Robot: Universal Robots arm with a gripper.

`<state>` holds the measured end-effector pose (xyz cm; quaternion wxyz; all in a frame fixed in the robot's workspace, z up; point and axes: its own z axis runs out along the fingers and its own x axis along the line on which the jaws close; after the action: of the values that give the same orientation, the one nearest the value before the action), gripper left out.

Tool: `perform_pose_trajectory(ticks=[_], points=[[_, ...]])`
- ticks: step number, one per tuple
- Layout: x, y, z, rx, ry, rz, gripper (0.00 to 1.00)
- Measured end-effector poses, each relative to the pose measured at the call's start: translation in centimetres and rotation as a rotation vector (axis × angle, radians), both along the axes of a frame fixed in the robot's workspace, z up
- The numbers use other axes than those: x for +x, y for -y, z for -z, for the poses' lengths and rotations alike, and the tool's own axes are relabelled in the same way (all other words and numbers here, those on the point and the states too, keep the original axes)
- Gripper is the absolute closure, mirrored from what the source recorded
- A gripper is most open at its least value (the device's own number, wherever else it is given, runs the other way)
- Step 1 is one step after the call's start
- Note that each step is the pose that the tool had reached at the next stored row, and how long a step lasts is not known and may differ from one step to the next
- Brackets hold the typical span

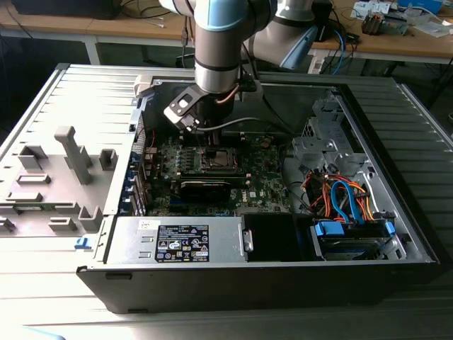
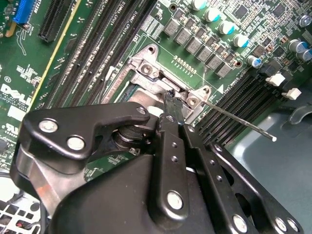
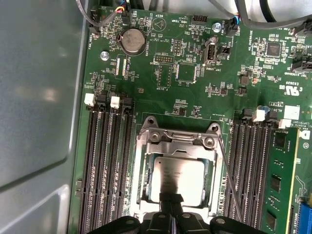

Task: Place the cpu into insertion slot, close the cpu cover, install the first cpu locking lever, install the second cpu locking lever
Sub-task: 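Close the cpu cover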

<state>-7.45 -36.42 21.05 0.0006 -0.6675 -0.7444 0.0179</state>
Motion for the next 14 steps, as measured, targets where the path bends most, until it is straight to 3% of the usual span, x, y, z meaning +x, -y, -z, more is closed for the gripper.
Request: perform_pose_trajectory(ticks=[8,14], points=[[0.27,0.00,-0.19,-0.0001,-0.0002,0.000,0.89],[0.29,0.00,-1.17,0.0000,-0.0001,0.000,0.89]])
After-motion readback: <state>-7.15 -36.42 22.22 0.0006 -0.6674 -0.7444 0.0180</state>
